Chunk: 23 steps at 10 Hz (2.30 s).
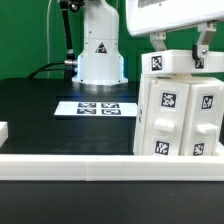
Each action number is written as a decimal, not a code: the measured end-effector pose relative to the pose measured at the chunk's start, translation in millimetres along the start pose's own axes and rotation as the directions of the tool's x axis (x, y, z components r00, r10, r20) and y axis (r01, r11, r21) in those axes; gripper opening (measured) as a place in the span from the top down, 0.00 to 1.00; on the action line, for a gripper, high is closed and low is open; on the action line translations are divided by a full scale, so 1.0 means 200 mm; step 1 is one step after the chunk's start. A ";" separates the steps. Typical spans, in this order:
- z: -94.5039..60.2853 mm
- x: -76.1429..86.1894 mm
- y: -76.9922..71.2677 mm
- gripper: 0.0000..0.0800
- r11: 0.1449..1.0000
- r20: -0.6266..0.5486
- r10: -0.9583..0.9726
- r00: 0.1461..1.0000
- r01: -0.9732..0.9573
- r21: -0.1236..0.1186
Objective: Assemble cabinet
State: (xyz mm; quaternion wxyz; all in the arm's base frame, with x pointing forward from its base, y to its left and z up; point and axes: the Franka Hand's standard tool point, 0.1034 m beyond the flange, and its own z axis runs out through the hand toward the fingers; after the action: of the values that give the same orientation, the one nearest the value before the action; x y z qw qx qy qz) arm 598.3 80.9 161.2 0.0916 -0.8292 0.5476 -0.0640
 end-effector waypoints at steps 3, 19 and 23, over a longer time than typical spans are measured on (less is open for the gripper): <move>0.00 0.01 0.01 0.30 0.936 0.029 0.353 0.935 -0.353 0.002; -0.03 -0.03 -0.07 0.00 0.625 0.131 0.775 0.618 -0.781 -0.010; -0.04 -0.05 -0.08 0.00 0.701 0.139 0.708 0.692 -0.713 -0.017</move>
Offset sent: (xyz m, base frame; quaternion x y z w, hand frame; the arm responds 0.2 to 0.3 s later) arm -0.0100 -0.0069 -0.0057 -0.0087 -0.0191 0.2837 0.9587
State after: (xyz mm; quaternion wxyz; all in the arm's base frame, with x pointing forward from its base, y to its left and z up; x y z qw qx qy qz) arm 606.7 95.9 171.4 0.1619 -0.5535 0.8167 0.0221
